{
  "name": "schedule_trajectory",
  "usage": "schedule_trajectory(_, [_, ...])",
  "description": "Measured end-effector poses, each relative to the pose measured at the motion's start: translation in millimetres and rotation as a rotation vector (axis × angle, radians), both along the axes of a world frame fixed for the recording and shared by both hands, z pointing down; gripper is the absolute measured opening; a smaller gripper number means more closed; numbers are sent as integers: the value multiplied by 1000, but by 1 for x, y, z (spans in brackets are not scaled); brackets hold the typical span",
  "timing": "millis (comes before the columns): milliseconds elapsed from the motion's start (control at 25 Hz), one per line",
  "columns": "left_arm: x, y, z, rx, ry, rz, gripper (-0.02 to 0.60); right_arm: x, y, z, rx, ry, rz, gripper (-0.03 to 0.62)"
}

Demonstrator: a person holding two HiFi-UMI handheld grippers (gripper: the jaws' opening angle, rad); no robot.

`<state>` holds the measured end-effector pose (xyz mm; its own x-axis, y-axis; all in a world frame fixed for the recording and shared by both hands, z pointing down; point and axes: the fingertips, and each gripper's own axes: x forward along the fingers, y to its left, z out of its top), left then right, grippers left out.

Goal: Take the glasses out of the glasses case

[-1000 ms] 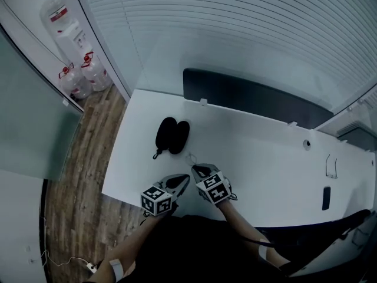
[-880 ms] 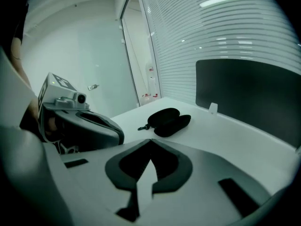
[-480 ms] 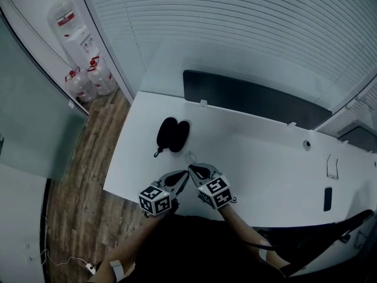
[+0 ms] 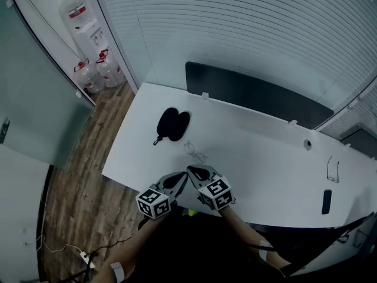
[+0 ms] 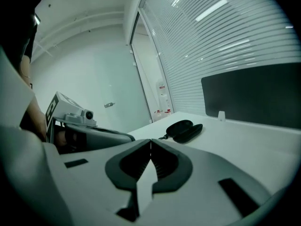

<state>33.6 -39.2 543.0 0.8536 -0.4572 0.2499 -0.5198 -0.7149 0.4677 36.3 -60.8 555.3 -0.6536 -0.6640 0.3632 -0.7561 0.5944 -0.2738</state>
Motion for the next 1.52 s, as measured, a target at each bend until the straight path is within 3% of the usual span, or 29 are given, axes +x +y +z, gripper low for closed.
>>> schedule_trajectory(640, [-13,37,0,9,38,-37,6,-14,37,0,-7,31,-64,17])
schedule_trajectory(1520, [-87,152,-9,3,91,34,6,-86,151,-6,-35,46,-11,17])
